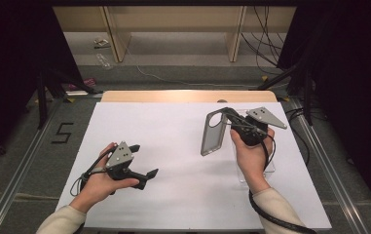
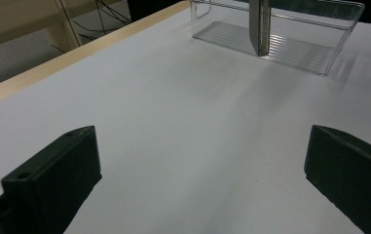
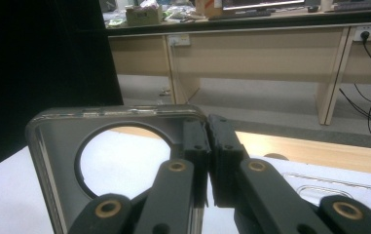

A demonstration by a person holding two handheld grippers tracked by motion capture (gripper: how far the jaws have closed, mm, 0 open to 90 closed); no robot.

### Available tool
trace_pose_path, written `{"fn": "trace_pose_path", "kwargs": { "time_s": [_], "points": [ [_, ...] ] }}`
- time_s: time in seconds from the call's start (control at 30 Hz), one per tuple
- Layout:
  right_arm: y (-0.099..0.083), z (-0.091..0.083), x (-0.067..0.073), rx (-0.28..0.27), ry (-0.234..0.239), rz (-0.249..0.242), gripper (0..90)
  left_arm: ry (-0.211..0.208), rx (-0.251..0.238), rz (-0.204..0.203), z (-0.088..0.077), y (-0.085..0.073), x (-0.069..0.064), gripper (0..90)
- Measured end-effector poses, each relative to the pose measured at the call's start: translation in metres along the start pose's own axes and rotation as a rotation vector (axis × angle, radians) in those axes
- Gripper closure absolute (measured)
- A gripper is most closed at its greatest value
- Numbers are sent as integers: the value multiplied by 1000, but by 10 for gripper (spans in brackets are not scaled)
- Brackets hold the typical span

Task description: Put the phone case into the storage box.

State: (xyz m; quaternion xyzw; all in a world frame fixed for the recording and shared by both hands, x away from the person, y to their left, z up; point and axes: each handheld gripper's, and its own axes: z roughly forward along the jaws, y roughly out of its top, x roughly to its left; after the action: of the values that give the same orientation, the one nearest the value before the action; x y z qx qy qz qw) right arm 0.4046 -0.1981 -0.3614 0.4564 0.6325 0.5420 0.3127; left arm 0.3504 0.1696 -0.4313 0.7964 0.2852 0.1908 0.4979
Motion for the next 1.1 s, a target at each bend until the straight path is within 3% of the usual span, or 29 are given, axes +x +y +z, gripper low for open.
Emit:
{"fn": "trace_pose_path", "kwargs": {
  "time_s": [1.1],
  "points": [
    [11,-9,-18,-31,-38,40,878,2,-3,-4,0,0,1,0]
  ]
}}
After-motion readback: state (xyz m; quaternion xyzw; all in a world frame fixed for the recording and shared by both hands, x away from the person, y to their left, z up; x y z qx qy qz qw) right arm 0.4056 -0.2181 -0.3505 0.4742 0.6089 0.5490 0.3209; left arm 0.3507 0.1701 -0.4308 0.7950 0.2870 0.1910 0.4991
